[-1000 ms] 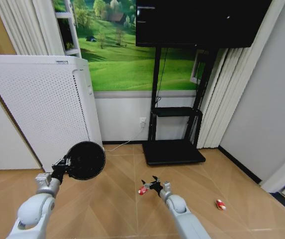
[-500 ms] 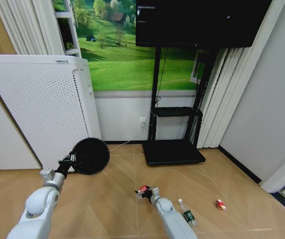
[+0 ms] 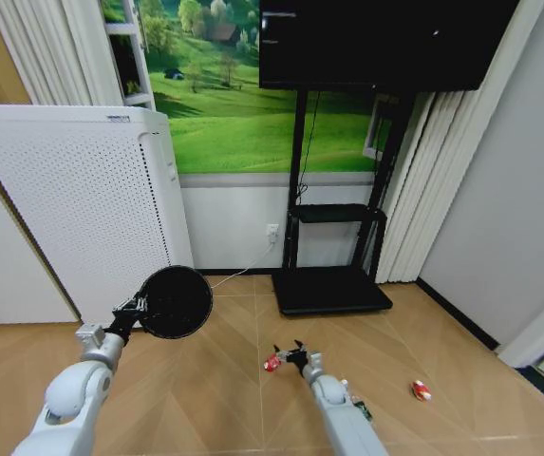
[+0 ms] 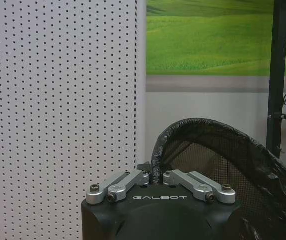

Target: Pick up the trash bin and place the garbage on the floor into it.

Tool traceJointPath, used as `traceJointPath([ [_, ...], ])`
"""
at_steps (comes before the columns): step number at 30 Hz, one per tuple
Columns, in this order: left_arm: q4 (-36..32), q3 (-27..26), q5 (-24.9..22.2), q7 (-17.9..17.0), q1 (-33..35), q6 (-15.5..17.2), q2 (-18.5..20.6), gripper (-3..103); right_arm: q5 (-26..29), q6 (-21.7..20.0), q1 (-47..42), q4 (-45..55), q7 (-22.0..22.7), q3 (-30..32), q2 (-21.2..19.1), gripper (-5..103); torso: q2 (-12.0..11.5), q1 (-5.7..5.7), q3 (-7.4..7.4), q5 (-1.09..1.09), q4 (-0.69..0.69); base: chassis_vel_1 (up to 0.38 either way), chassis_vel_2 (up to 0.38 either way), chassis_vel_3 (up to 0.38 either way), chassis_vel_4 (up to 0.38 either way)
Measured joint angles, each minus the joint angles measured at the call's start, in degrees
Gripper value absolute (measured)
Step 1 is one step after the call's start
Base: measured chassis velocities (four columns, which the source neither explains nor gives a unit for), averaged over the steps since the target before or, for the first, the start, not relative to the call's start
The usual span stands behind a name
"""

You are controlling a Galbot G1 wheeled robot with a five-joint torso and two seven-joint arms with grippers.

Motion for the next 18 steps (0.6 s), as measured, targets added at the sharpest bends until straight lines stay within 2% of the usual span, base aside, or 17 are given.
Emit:
traceJointPath([
  [6, -0.24, 0.22, 0.21, -0.01, -0.08, 0.21, -0.14, 7, 0.89, -0.72, -2.15, 3.95, -0.93, 1.53, -0.98, 100, 0.00, 0.00, 0.00, 0.00, 0.00, 0.000, 0.000, 0.000, 0.000],
  [18, -0.52, 0.64, 0.46, -0.82, -0.16, 0.94, -0.08, 7, 0.96, -0.69, -2.24, 3.34, -2.23, 1.97, -0.90, 100, 0.00, -0.02, 0.00, 0.00, 0.01, -0.009, 0.006, 0.003, -0.008],
])
